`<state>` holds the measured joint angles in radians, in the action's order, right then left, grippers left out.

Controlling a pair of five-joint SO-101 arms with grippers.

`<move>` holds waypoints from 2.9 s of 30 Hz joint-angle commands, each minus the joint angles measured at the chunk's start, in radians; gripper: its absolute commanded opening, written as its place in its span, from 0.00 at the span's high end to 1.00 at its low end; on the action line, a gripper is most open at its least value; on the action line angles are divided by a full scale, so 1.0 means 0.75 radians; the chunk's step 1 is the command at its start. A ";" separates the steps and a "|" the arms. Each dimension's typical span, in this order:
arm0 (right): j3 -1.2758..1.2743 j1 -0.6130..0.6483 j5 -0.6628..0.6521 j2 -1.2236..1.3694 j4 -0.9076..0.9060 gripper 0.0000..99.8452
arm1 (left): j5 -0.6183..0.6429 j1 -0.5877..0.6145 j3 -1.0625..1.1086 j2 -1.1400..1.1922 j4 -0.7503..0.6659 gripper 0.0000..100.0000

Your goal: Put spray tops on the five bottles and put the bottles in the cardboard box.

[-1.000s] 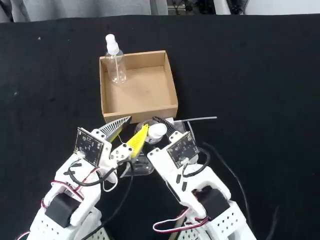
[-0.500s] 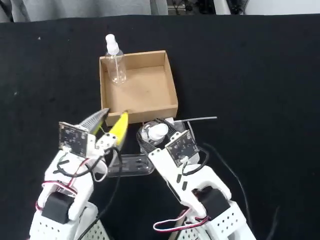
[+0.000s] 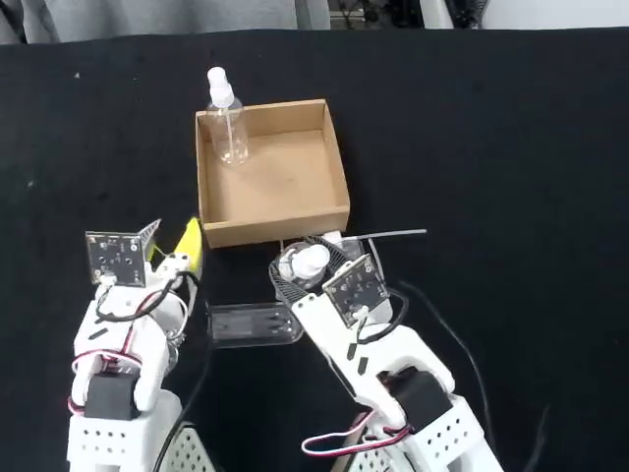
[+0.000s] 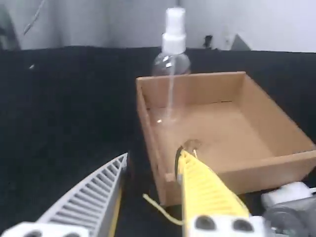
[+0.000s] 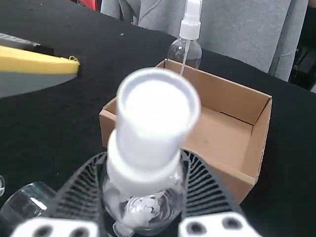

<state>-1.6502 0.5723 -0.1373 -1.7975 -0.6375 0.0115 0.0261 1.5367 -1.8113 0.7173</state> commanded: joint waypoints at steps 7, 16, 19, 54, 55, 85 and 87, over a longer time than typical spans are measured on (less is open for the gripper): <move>0.005 -0.039 0.008 -0.175 -0.055 0.99 | 0.004 0.175 0.116 -0.020 -0.004 0.85; 0.005 -0.039 0.008 -0.175 -0.061 0.99 | 0.002 0.173 0.218 -0.018 -0.004 0.85; 0.005 -0.039 0.008 -0.173 -0.063 0.99 | 0.002 0.175 0.218 -0.018 0.000 0.85; 0.805 -0.031 -0.102 0.390 -0.074 0.99 | 0.002 0.183 0.218 -0.016 0.006 0.84; 0.828 -0.031 -0.098 0.447 -0.047 0.99 | 0.002 0.183 0.218 -0.016 0.006 0.84; 1.480 -0.031 -0.033 1.844 0.446 0.99 | 0.002 0.183 0.218 -0.016 0.006 0.84; 1.531 -0.033 0.025 1.920 0.450 0.99 | 0.002 0.183 0.218 -0.016 0.006 0.84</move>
<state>-0.6084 0.5662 -0.1665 -0.3966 -0.3414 0.0115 0.1534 1.6747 -1.8159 0.7173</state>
